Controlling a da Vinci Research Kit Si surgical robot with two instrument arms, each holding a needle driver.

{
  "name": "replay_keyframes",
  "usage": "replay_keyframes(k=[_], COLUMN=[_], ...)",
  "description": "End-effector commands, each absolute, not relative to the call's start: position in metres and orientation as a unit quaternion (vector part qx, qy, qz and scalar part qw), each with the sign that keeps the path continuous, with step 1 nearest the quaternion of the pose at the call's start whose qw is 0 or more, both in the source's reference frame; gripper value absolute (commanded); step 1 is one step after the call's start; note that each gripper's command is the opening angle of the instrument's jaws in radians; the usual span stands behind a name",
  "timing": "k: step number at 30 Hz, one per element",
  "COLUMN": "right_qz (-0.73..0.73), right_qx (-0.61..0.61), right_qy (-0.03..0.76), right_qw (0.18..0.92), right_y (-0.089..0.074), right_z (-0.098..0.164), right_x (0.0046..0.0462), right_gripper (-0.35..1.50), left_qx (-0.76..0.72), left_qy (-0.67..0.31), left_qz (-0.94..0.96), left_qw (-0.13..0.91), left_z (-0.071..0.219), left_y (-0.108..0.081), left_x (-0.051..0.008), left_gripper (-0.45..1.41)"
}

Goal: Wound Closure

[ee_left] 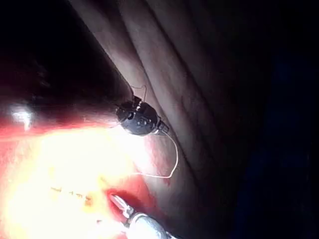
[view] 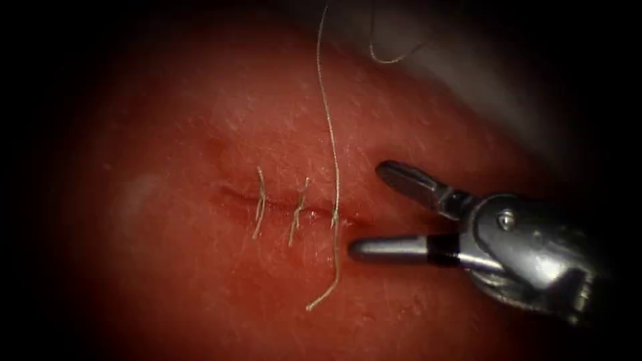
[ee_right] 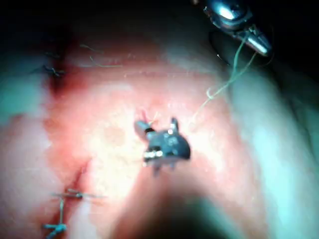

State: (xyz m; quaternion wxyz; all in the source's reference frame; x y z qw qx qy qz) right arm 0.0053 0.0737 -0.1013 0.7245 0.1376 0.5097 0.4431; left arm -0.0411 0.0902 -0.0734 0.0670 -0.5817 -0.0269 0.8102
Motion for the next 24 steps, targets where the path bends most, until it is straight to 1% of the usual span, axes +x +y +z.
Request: replay_keyframes(k=[1, 9, 17, 19, 21, 24], right_qz=[0.452, 0.481, 0.490, 0.487, 0.487, 0.489], right_qx=[0.142, 0.154, 0.157, 0.160, 0.159, 0.156], right_qy=[0.509, 0.506, 0.505, 0.505, 0.506, 0.505], right_qw=[0.719, 0.700, 0.693, 0.694, 0.694, 0.694], right_y=[0.0742, 0.0746, 0.0749, 0.0747, 0.0747, 0.0748], right_z=[-0.0998, -0.0973, -0.0961, -0.0961, -0.0960, -0.0957], right_x=[0.0062, 0.0083, 0.0087, 0.0079, 0.0078, 0.0086], right_gripper=[1.35, 1.38, 1.41, 1.35, 1.35, 1.38], left_qx=[-0.584, -0.591, -0.593, -0.595, -0.597, -0.599], left_qy=[-0.027, -0.025, -0.026, -0.028, -0.030, -0.029], left_qz=[0.809, 0.804, 0.803, 0.801, 0.800, 0.798], left_qw=[0.066, 0.062, 0.058, 0.055, 0.055, 0.053], left_z=[-0.0737, -0.0777, -0.0784, -0.0790, -0.0794, -0.0803], left_y=[0.0904, 0.0899, 0.0890, 0.0889, 0.0889, 0.0890], left_x=[-0.0416, -0.0420, -0.0418, -0.0412, -0.0409, -0.0409], left_gripper=[-0.35, -0.35, -0.35, -0.35, -0.35, -0.35])
